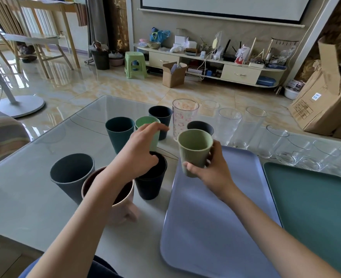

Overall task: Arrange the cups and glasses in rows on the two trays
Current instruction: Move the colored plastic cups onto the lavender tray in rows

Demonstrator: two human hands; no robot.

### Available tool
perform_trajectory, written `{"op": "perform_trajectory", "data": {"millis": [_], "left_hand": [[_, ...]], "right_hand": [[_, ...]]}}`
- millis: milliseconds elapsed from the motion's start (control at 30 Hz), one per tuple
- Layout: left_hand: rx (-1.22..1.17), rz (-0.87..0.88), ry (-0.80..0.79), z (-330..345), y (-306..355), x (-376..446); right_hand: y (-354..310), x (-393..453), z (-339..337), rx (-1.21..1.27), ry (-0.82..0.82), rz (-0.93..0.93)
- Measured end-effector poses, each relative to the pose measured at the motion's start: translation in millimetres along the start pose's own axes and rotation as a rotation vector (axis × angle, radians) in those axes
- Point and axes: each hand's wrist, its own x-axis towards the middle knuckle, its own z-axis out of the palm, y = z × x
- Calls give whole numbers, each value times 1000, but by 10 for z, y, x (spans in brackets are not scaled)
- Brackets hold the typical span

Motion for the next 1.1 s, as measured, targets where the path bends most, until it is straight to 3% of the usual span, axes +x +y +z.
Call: {"op": "perform_trajectory", "data": {"millis": [167, 567, 667, 833, 1100], "left_hand": [[280, -161, 25, -30, -101, -67], [339, -189, 34, 84, -219, 68], [349, -191, 49, 98, -229, 88], [369, -193, 76, 120, -230, 94], [338, -231, 94, 108, -276, 95]], "right_hand": [[224, -2, 3, -38, 6, 81], [387, 57, 66, -45, -14, 94], [472, -70, -65, -277, -89, 98], [676, -295, -253, -1000, -322, 128], [683, -364, -191, -1057, -246, 151]]}}
